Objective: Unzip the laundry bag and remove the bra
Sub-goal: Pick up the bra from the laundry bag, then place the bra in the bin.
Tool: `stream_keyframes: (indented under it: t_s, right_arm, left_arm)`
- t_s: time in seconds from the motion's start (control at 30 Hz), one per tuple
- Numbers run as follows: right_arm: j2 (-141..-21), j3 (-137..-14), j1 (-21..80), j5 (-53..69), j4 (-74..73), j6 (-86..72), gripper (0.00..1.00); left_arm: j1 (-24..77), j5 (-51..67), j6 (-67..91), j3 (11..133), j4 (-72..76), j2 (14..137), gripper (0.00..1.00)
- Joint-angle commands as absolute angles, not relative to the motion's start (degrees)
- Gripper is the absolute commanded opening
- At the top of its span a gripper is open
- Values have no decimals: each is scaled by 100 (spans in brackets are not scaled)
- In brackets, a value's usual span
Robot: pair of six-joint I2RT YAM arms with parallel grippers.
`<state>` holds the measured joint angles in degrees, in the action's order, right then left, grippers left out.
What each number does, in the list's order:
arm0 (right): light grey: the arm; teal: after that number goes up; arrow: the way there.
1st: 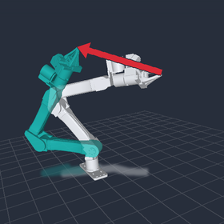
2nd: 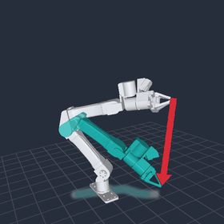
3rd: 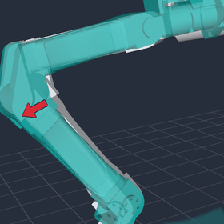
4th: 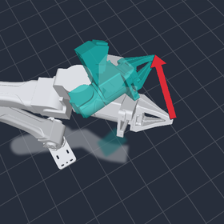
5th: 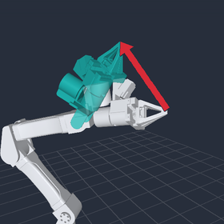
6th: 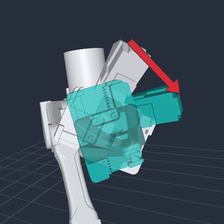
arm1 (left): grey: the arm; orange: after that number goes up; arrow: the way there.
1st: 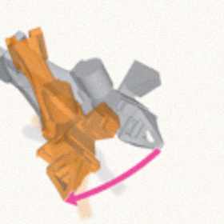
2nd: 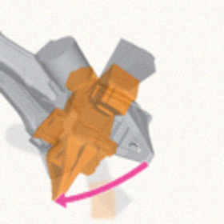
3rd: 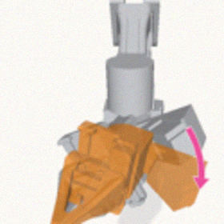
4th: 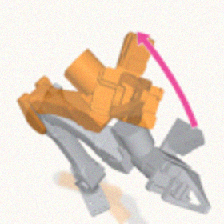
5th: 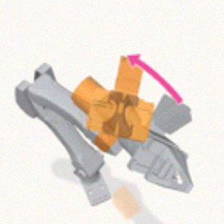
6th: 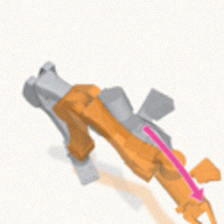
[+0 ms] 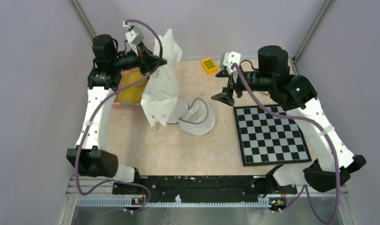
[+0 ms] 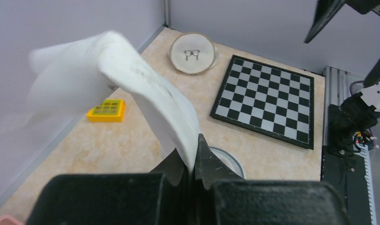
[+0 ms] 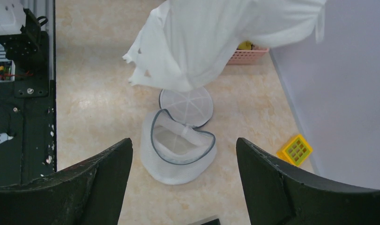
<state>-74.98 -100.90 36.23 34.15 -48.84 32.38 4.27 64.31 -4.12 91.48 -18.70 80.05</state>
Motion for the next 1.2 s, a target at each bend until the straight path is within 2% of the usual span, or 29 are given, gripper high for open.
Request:
stream_keyframes:
  t_s: [0.0, 0.2, 0.33, 0.5, 0.7, 0.9, 1.17]
  right_arm:
    - [-7380, -10171, 3210, 3775, -4430, 2381, 80]
    - [-7313, -9955, 3060, 3933, -4270, 2172, 80]
    - [-7332, -9855, 3059, 3977, -4237, 2141, 80]
    - [-7379, -9801, 3056, 3983, -4210, 2160, 80]
    - [-7444, -9756, 3056, 4035, -4192, 2162, 79]
    - [-7462, -9752, 3059, 4044, -4192, 2164, 79]
    - [-7453, -9738, 3062, 4093, -4197, 2109, 79]
  left_arm:
    - [-266, 6917, -92, 10026, -1641, 8622, 0]
    - [-1062, 7251, 624, 11081, -709, 9639, 0]
    - [-1486, 7642, 1845, 11861, 732, 10558, 0]
    - [-1672, 7821, 2205, 12731, 1019, 11440, 0]
    - [-1794, 8133, 2029, 12275, 1148, 11588, 0]
    - [-1922, 8268, 1525, 10791, 1057, 11073, 0]
    - [-2091, 7960, -747, 10097, -1617, 10724, 0]
